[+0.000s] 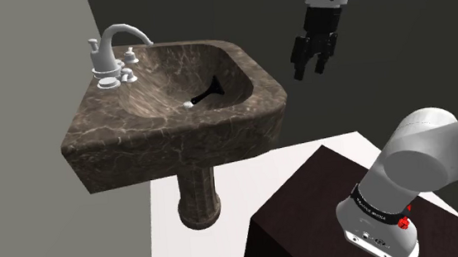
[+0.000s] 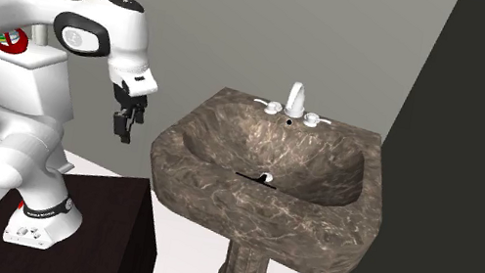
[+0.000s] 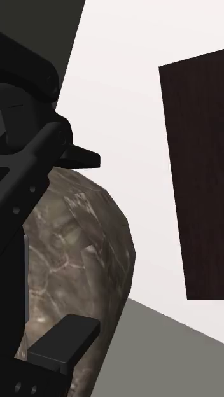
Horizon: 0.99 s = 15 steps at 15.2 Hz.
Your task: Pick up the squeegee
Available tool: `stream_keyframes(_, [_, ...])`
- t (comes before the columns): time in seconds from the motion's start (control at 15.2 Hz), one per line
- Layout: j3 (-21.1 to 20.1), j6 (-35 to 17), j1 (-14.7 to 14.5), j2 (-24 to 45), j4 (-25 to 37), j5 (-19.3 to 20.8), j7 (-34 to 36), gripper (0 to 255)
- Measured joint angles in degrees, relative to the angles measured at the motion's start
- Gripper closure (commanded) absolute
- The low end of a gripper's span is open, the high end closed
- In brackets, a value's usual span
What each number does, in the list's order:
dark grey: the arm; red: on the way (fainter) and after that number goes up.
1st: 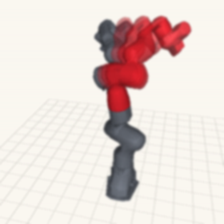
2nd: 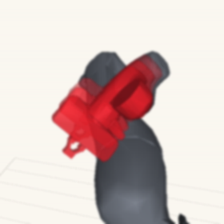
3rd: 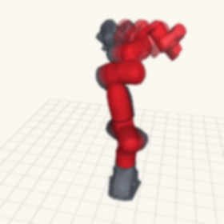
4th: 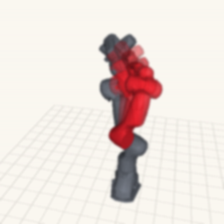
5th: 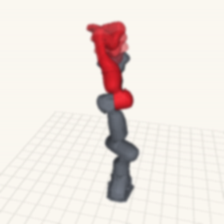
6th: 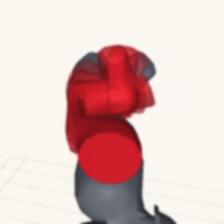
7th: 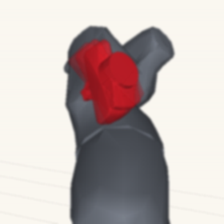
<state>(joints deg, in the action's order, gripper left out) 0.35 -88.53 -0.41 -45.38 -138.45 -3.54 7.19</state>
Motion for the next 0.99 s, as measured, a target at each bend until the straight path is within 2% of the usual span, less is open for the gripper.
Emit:
stream_keyframes(0.26, [1.03, -2.23, -0.73, 4.71, 1.76, 2.04, -4.21, 0])
stream_keyframes(0.99, [3.42, -11.04, -4.13, 30.28, 16.34, 10.17, -23.97, 0])
